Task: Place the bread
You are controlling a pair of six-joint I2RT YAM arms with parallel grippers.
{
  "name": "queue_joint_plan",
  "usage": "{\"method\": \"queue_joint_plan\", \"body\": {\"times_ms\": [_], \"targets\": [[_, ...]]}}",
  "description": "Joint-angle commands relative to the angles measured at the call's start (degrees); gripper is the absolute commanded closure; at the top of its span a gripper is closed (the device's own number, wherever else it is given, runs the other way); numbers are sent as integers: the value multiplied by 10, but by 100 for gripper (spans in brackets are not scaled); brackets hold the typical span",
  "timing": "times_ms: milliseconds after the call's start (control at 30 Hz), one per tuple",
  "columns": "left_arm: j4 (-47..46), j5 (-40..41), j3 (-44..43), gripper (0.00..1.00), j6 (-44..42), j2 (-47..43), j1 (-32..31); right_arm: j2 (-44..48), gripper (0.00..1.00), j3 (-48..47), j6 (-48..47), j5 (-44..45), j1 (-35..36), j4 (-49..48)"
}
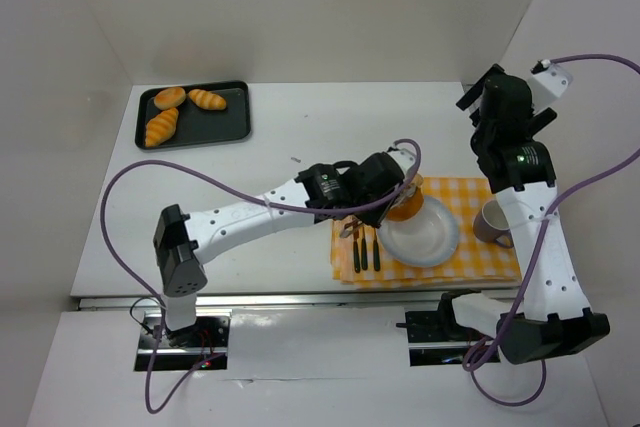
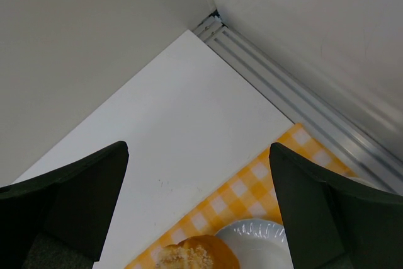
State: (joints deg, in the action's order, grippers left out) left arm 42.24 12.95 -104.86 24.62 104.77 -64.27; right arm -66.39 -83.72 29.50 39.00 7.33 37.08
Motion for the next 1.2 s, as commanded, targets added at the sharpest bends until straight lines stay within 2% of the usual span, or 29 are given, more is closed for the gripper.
{"method": "queue_joint_plan", "body": {"times_ms": [0, 300, 400, 600, 633, 667, 767, 833, 867, 1167], "targets": [[-26, 8, -40, 100, -2, 21, -28, 14, 0, 8, -6, -42, -19, 8], [-42, -6, -33, 100, -2, 21, -33, 30, 0, 31, -16, -88, -36, 3], [-42, -33, -28, 100, -2, 21, -33, 30, 0, 36, -16, -99, -41, -3], [-47, -33, -23, 100, 10, 52, -44, 30, 0, 54, -10, -129, -41, -21], [-47, -33, -28, 96, 10, 60, -44, 30, 0, 54, -10, -129, -41, -26], [-47, -33, -28, 87, 15, 60, -44, 30, 0, 54, -10, -135, -41, -26], [-42, -38, -28, 52, 9, 60, -44, 16, 0, 39, -10, -135, -41, -10], [-42, -49, -28, 42, 3, 54, -44, 16, 0, 39, -15, -135, -41, -10], [-42, -50, -28, 39, 3, 54, -44, 16, 0, 39, -15, -130, -41, -10], [-42, -63, -39, 39, -3, 11, -44, 21, 0, 44, -15, -125, -41, -10]]}}
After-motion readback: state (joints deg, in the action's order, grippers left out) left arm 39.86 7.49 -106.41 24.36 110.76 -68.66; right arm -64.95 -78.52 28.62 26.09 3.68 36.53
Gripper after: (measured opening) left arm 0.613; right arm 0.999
